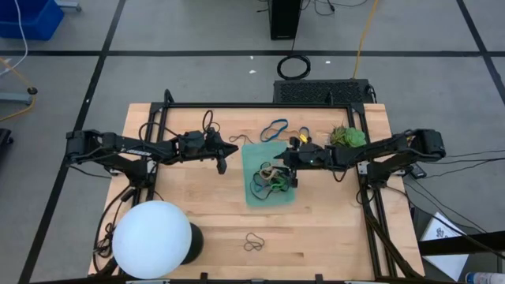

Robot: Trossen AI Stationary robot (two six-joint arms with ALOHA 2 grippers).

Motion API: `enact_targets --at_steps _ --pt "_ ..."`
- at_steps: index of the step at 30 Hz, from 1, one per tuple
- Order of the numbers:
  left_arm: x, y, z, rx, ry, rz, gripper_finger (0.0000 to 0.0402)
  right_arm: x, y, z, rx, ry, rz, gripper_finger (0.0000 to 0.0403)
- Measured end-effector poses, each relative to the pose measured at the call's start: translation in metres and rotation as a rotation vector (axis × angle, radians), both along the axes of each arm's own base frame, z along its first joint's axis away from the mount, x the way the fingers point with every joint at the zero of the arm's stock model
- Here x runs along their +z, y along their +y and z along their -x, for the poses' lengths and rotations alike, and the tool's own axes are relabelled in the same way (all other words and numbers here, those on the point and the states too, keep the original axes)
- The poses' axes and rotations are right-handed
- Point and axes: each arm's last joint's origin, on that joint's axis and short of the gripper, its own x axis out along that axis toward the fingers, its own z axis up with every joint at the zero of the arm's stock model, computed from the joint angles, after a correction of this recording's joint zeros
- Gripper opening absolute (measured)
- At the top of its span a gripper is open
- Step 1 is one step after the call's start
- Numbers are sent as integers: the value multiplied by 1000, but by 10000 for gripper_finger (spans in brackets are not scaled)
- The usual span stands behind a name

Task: Pick and place rubber bands into bin
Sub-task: Put the violet rubber band into the green bin

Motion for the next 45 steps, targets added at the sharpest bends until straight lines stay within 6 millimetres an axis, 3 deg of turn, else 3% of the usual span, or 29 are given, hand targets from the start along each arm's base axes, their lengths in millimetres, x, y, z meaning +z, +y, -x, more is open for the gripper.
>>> enact_targets --at_steps 4,10,14,19,25,32,45 --pt "0 0 0 9 -7 34 42 18 13 9 47 -43 -2 156" --pt "0 -1 0 0 -14 59 42 27 38 24 122 -6 -49 159" --pt "3 -3 -1 -75 -41 60 42 21 52 34 166 96 -44 161" --pt "14 -10 -6 -130 -171 80 42 11 67 46 43 207 43 159" --pt "19 -15 -7 -159 -209 38 42 -8 83 66 1 151 71 160" --pt "18 -19 -7 -174 -202 45 42 -26 82 91 93 56 -36 156" --pt "18 -22 -8 -168 -203 41 45 -16 72 120 214 -127 -104 158"
